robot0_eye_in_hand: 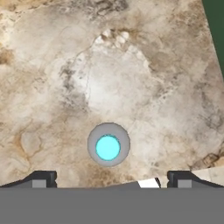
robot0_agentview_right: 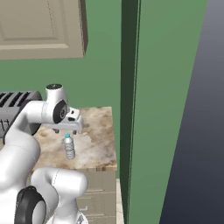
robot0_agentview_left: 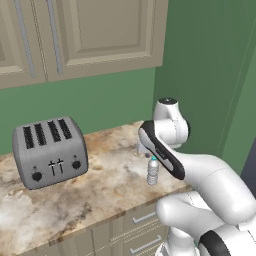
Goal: Place the drinks on the dining counter in a tight cluster.
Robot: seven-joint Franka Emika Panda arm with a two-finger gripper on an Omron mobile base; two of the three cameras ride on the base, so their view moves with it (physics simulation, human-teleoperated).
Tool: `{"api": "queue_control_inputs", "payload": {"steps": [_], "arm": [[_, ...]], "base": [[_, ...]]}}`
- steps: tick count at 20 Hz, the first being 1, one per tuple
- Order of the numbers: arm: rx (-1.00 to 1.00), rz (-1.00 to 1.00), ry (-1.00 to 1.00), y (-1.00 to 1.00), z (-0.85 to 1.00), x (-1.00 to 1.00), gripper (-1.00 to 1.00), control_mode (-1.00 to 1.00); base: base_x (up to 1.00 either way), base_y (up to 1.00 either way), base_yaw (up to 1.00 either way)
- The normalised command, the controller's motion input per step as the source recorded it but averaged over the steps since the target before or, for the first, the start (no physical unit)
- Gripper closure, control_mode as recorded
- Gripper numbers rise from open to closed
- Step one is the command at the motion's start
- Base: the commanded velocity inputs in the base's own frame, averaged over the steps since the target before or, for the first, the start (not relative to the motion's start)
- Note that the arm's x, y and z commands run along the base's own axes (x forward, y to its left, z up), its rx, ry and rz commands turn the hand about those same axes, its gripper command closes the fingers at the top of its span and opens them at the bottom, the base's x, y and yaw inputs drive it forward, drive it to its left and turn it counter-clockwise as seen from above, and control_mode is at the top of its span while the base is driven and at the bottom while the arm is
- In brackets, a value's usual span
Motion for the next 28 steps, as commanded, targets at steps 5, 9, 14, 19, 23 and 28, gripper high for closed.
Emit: {"api": "queue_control_inputs", "payload": {"steps": [5, 9, 14, 19, 23, 28], "arm": [[0.0, 0.0, 0.0, 0.0, -0.19, 0.17, -1.0, -1.0], [0.0, 0.0, 0.0, 0.0, -0.15, 0.1, -1.0, -1.0], [0.0, 0.0, 0.0, 0.0, -0.11, 0.0, -1.0, -1.0], [0.0, 0.0, 0.0, 0.0, -0.13, 0.0, -1.0, -1.0], [0.0, 0.0, 0.02, 0.0, -0.05, 0.04, -1.0, -1.0], [0.0, 0.0, 0.04, 0.0, 0.0, 0.1, -1.0, -1.0]], "base": [[0.0, 0.0, 0.0], [0.0, 0.0, 0.0], [0.0, 0.0, 0.0], [0.0, 0.0, 0.0], [0.0, 0.0, 0.0], [0.0, 0.0, 0.0]]}}
